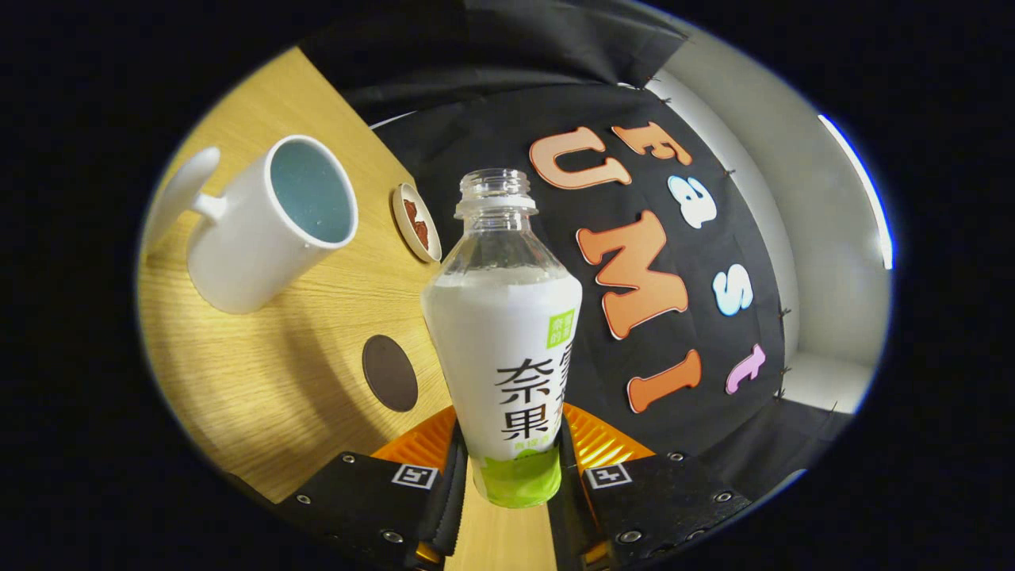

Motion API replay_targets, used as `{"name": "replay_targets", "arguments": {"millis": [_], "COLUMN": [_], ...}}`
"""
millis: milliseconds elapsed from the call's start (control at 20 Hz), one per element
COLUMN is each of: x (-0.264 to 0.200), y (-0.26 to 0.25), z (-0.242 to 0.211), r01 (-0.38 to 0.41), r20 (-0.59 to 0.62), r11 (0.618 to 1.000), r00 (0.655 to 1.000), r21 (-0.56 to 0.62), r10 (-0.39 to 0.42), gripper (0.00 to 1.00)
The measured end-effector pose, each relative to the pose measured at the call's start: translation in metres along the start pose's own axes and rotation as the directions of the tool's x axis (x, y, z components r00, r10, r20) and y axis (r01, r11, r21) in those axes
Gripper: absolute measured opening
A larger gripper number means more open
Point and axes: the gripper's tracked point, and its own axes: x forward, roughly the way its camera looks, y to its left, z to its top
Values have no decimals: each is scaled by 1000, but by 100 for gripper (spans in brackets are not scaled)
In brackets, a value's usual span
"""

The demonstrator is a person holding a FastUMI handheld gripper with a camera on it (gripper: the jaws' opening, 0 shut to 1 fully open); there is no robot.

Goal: Take the bottle from table, then pour the juice into the cup, finally place the bottle on the coaster

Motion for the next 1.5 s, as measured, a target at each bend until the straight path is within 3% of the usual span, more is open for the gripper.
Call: {"name": "replay_targets", "arguments": {"millis": [450, 1500], "x": [1, 1], "y": [2, 2], "z": [11, 18], "r01": [70, 104], "r20": [64, 113], "r11": [968, 923], "r00": [996, 991], "r21": [-243, -371], "r10": [-56, -67], "gripper": [53, 53]}}
